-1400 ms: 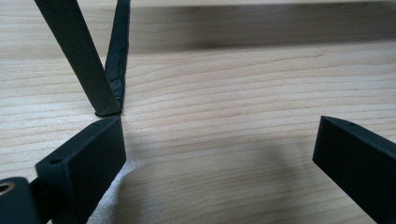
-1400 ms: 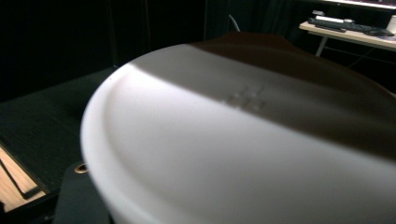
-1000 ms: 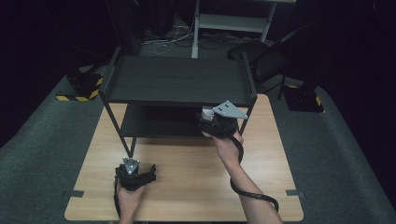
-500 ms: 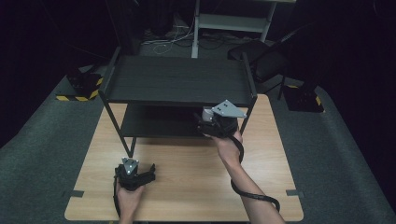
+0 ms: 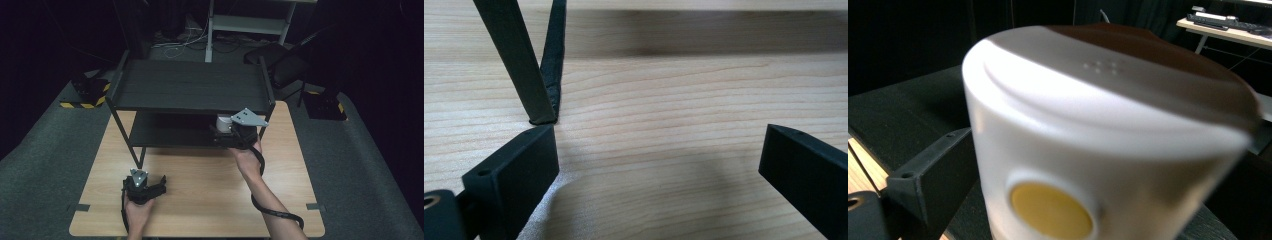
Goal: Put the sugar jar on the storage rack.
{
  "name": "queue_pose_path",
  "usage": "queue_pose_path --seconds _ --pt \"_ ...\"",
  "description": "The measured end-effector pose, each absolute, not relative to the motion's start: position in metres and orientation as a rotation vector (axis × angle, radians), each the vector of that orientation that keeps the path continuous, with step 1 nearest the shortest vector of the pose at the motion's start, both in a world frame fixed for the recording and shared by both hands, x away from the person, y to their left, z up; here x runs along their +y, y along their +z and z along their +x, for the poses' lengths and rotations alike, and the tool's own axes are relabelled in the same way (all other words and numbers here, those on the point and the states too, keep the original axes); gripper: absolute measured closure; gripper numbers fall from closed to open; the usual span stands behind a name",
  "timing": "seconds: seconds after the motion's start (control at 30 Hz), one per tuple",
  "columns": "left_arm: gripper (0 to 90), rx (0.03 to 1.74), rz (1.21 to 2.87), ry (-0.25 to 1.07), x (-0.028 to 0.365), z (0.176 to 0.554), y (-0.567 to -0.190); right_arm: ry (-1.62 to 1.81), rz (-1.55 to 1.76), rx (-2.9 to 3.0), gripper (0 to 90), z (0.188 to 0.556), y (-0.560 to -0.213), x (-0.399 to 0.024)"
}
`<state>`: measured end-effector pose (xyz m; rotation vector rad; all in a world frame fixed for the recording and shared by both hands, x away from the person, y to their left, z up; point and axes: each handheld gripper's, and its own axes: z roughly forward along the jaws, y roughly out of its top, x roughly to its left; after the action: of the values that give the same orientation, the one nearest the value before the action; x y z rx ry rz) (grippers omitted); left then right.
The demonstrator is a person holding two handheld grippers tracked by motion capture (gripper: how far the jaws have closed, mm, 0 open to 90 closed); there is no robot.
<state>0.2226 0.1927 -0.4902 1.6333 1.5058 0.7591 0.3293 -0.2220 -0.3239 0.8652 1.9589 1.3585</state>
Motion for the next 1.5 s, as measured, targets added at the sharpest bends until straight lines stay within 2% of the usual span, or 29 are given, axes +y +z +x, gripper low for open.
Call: queue_pose_path --seconds 0.43,0.97,1.5 --pt "2.8 1.504 1.638 0.761 0.192 0.223 -0.49 1.254 0.765 1.997 4.1 0.313 -0.321 -0.226" --pt "2.8 1.501 1.651 0.765 0.191 0.224 -0.49 1.2 0.686 2.049 5.1 0.289 -0.334 -0.241" --pt "2.9 1.491 1.673 0.771 0.189 0.224 -0.489 1.3 0.702 2.053 5.3 0.258 -0.353 -0.29"
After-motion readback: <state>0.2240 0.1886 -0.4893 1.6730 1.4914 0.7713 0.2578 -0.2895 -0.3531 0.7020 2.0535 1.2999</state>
